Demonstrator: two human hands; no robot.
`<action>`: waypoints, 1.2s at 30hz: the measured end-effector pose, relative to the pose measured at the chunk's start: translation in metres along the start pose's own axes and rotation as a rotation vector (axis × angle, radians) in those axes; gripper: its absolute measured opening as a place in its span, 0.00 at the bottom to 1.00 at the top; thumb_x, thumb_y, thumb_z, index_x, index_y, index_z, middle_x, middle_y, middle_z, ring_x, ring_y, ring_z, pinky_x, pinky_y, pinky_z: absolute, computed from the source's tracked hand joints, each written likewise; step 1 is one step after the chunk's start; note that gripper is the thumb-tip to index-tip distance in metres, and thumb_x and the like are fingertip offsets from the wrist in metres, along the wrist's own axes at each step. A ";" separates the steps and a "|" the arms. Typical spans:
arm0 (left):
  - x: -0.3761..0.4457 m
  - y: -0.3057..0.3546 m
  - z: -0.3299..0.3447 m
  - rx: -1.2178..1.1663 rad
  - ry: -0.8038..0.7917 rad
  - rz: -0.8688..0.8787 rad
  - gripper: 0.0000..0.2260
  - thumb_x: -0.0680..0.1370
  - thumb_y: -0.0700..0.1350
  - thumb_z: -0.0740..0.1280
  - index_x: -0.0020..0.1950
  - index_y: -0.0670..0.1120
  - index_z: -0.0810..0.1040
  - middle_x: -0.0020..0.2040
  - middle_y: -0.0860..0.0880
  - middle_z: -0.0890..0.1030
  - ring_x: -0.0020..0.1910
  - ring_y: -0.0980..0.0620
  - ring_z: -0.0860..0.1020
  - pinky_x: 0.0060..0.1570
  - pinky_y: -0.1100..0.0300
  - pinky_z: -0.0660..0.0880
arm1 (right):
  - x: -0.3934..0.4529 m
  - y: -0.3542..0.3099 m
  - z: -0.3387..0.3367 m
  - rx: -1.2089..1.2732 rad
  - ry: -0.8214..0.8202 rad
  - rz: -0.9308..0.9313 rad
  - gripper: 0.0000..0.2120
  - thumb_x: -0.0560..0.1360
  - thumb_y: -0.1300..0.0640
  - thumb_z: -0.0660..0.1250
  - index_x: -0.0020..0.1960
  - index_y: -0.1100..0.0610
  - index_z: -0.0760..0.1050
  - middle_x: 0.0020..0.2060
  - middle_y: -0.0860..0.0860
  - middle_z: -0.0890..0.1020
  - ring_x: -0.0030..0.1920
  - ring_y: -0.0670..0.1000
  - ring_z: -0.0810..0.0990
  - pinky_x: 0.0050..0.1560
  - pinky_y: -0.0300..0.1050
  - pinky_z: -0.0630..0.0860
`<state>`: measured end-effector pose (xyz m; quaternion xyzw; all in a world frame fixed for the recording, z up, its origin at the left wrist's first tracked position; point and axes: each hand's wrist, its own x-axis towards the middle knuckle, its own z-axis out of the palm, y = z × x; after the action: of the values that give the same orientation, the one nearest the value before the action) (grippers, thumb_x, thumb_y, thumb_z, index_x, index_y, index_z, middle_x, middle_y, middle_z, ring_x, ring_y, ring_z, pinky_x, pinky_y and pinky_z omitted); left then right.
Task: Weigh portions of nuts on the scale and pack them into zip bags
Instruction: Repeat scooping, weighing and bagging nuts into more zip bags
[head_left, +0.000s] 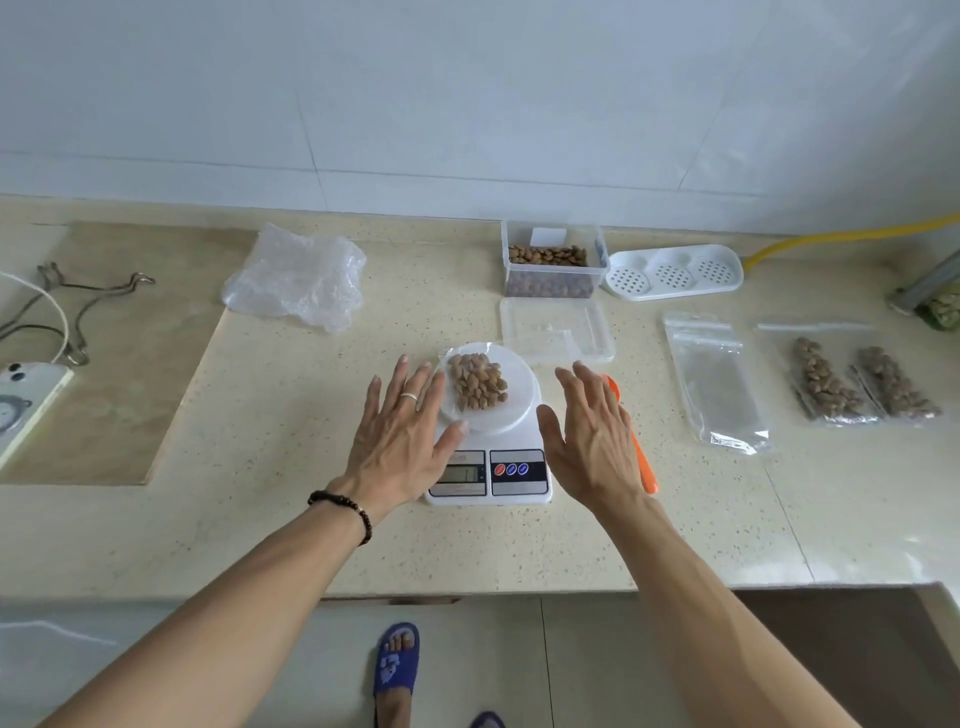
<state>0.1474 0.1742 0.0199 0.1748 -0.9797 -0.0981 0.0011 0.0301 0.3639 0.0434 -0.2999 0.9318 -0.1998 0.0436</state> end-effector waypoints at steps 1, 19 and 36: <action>0.008 0.002 -0.002 -0.011 0.003 0.015 0.39 0.75 0.66 0.35 0.80 0.45 0.49 0.80 0.44 0.52 0.79 0.45 0.41 0.76 0.44 0.42 | 0.004 0.004 0.000 0.037 0.013 0.042 0.25 0.82 0.47 0.56 0.76 0.55 0.60 0.76 0.54 0.62 0.75 0.58 0.60 0.70 0.60 0.62; 0.206 0.082 0.003 -0.205 -0.260 0.151 0.19 0.79 0.48 0.60 0.69 0.46 0.69 0.64 0.44 0.75 0.63 0.44 0.73 0.61 0.49 0.65 | 0.090 0.048 0.013 0.890 0.114 0.773 0.19 0.76 0.59 0.67 0.65 0.57 0.71 0.51 0.55 0.81 0.44 0.53 0.84 0.47 0.47 0.82; 0.215 0.053 -0.123 -1.021 -0.236 0.097 0.07 0.78 0.43 0.68 0.41 0.48 0.81 0.32 0.53 0.79 0.32 0.53 0.81 0.32 0.66 0.72 | 0.153 -0.007 -0.071 1.486 0.050 0.485 0.03 0.74 0.64 0.70 0.46 0.62 0.77 0.30 0.52 0.73 0.29 0.48 0.69 0.29 0.39 0.68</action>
<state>-0.0685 0.1257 0.1440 0.0944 -0.8075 -0.5820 -0.0197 -0.1058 0.2951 0.1174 0.0247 0.5939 -0.7628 0.2546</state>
